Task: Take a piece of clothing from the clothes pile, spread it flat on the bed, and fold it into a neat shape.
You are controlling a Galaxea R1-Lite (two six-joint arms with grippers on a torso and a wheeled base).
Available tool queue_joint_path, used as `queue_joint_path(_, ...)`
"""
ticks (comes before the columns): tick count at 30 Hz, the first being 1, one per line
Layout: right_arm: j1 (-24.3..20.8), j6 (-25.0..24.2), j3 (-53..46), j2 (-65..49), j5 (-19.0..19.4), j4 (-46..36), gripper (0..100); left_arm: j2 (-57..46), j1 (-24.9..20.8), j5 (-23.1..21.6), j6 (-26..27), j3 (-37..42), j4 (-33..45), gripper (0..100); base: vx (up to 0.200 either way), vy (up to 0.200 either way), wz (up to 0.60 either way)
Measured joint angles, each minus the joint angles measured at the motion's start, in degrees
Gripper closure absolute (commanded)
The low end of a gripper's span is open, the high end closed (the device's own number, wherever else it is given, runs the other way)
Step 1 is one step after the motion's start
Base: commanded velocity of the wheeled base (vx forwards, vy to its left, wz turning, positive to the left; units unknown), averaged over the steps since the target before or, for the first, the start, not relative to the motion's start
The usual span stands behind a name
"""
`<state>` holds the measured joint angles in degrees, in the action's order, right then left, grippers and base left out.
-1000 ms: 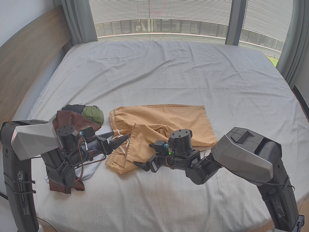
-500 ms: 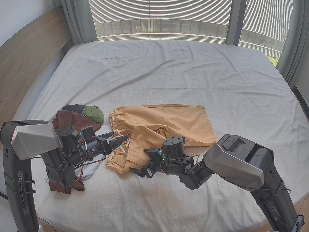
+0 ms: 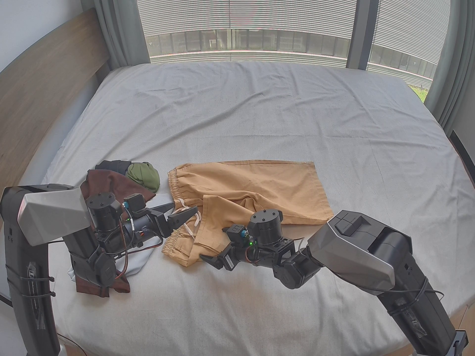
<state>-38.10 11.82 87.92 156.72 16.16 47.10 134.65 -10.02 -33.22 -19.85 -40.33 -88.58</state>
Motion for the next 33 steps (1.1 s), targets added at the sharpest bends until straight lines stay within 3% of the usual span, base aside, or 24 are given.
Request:
queue_joint_path(28, 2.3, -3.4, 2.2, 0.6, -5.6, 0.4, 0, 0.0, -0.2, 0.0, 0.0, 0.1, 0.0, 0, 0.0, 0.0, 0.0)
queue_joint_path(29, 2.3, -3.5, 2.3, 0.6, -5.7, 0.4, 100, 0.0, -0.2, 0.0, 0.0, 0.1, 0.0, 0, 0.0, 0.0, 0.0)
queue_joint_path(33, 2.3, -3.9, 2.8, 0.6, -6.2, 0.4, 100, 0.0, -0.2, 0.0, 0.0, 0.1, 0.0, 0, 0.0, 0.0, 0.0)
